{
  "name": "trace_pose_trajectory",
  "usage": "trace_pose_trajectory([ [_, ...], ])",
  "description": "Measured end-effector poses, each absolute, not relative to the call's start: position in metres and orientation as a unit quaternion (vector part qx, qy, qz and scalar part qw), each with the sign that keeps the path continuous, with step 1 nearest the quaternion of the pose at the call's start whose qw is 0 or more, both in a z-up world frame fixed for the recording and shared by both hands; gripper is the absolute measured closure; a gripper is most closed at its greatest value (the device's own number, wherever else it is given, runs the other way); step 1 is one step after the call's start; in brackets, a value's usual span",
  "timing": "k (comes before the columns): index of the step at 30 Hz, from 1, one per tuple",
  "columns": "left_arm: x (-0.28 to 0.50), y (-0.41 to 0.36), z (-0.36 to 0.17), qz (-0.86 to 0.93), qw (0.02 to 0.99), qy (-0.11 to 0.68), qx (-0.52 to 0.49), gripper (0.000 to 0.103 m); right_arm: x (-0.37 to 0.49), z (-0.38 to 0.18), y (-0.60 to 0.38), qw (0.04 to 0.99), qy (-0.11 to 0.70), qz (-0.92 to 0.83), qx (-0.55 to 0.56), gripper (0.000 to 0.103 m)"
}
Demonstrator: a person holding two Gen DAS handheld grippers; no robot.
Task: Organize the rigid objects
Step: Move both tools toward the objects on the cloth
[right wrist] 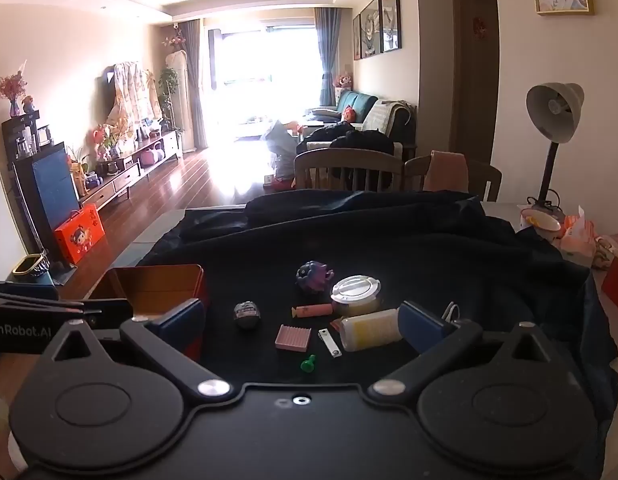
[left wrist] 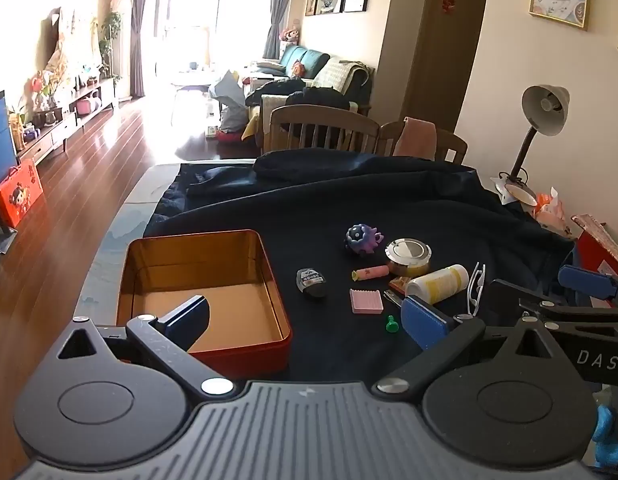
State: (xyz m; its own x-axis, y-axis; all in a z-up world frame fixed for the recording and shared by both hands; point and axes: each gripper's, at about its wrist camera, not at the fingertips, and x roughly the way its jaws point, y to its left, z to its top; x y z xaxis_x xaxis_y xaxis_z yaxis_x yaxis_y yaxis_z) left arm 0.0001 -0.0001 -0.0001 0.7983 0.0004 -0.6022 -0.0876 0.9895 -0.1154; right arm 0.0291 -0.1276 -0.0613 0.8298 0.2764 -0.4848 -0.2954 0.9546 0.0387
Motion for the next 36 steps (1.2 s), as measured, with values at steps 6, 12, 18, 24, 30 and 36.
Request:
trace_pose_trajectory([
  [6, -0.004, 0.001, -0.002, 0.017, 0.947, 0.313, -0.075, 0.000, 0.022, -0.061, -0.126, 0.957, 0.245, 0.154, -0.014, 0.000],
  [12, 0.002, 0.003, -0.005, 0.018, 0.943, 0.324, -0.080, 0.000, 0.028, -0.064, -0.126, 0.956, 0.252, 0.150, -0.014, 0.000],
  [18, 0.007, 0.008, -0.004, 0.009, 0.941, 0.328, -0.083, 0.000, 0.031, -0.063, -0.119, 0.957, 0.261, 0.130, -0.013, 0.000],
  [24, 0.008, 0.009, -0.005, -0.004, 0.941, 0.327, -0.088, 0.000, 0.032, -0.060, -0.117, 0.959, 0.258, 0.120, -0.013, 0.001],
  [30, 0.011, 0.010, -0.005, -0.010, 0.940, 0.329, -0.090, 0.000, 0.033, -0.060, -0.118, 0.959, 0.258, 0.116, -0.013, 0.001],
  [36, 0.011, 0.010, -0.005, -0.015, 0.940, 0.327, -0.091, 0.000, 0.033, -0.060, -0.119, 0.960, 0.256, 0.111, -0.016, 0.001],
])
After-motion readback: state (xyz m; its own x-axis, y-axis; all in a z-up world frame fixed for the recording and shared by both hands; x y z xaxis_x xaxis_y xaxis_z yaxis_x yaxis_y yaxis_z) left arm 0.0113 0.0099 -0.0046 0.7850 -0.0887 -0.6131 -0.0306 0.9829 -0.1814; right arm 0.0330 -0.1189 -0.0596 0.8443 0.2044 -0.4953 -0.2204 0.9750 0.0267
